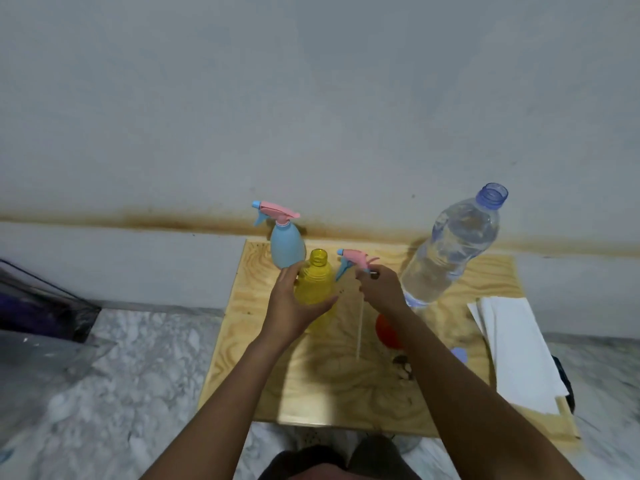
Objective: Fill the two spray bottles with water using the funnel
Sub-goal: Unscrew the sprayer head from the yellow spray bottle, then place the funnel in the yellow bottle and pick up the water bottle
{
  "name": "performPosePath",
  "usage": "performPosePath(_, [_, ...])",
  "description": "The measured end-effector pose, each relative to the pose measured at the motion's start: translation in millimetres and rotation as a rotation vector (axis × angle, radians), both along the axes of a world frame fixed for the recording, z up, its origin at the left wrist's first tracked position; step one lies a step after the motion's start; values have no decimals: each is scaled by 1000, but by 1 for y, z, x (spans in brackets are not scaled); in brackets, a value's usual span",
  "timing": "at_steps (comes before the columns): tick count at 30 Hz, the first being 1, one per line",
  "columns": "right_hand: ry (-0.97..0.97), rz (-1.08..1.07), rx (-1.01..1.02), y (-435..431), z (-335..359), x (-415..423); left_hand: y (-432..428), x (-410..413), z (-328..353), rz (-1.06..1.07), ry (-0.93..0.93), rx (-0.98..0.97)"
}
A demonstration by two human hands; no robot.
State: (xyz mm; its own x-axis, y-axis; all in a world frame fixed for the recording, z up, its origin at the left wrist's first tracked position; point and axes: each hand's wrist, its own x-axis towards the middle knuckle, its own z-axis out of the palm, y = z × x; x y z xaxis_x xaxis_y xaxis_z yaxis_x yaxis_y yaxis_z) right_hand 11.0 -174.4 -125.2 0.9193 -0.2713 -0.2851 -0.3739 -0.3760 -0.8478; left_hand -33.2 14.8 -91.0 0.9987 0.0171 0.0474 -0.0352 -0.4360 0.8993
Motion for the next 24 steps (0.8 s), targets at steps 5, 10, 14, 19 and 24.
performPosePath(5, [100,31,-28,5,-46,-9,-1,-9,-14,-10,82,3])
performPosePath(10, [143,2,-81,7,-61,-16,-6,-18,-22,-10,114,45])
performPosePath(14, [134,5,-170,8,-64,-21,-12,-25,-28,-4,102,77])
performPosePath(19, [39,-32,-202,7,-42,-44,-22,-33,-37,9,52,100])
performPosePath(24, [-241,-216,-435,-8,-17,-95,-41,-41,-43,65,16,105])
